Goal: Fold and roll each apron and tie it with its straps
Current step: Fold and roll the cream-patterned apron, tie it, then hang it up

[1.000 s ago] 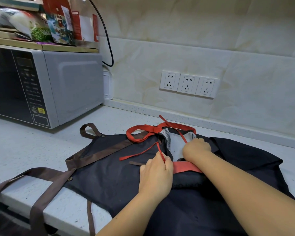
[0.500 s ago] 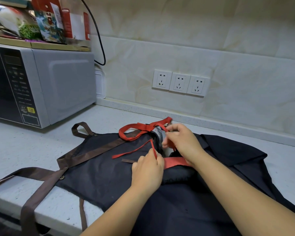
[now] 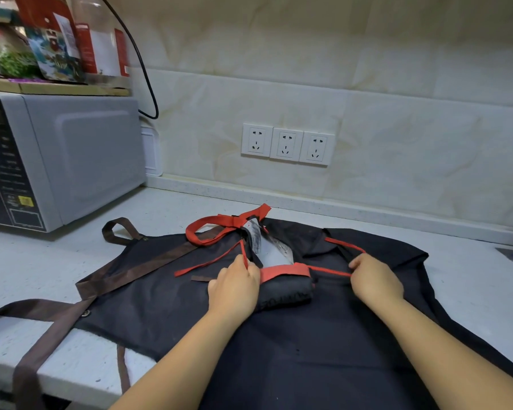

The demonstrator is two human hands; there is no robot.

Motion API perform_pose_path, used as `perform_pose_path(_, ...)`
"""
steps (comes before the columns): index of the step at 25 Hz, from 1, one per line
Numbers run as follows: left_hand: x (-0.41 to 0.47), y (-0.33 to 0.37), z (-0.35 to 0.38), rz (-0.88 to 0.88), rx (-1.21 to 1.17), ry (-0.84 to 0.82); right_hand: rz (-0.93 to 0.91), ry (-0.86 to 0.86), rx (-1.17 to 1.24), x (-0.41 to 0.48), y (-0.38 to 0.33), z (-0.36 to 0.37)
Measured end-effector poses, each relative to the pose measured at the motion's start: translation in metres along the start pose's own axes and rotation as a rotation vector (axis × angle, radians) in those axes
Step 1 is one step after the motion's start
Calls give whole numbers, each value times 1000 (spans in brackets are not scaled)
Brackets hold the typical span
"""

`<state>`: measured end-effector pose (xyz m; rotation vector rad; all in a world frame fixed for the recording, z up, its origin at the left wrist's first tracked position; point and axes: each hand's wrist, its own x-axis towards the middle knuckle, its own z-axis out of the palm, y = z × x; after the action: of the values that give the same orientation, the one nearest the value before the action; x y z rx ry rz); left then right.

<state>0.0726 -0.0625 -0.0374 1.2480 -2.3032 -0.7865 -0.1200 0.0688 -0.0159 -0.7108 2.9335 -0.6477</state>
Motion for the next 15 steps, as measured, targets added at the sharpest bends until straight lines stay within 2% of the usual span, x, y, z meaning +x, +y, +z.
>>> perform_pose_path(1, 1, 2, -2, -13, -26, 6, -41, -31, -239, -3, 4, -3)
perform_pose_path(3, 2, 4, -4, -43, -41, -31, -24, -64, -448, -5, 4, -14)
perform_pose_path(5, 4, 6, -6, -83, -51, -86, -52, 88, -447, -9, -9, -31)
perform_pose_path(6, 6, 7, -8, -92, -53, -101, -174, 195, -358, -11, -20, -33)
perform_pose_path(7, 6, 9, -9, -97, -56, -109, -363, 212, -210, -16, -33, -33)
perform_pose_path(8, 7, 9, -10, -98, -55, -116, -573, 91, -49, -24, -47, -31)
perform_pose_path(9, 7, 10, -10, -100, -51, -123, -725, -122, 60, -36, -59, -26)
perform_pose_path(10, 8, 9, -9, -99, -47, -129, -789, -329, 72, -47, -67, -17)
perform_pose_path(11, 8, 8, -10, -99, -49, -138, -810, -460, 33, -53, -69, -10)
perform_pose_path(13, 8, 3, -11, -86, -149, -140, -777, -512, 55, -45, -64, -3)
perform_pose_path(15, 8, -3, -14, -96, -357, -80, -692, -555, 156, -34, -63, -6)
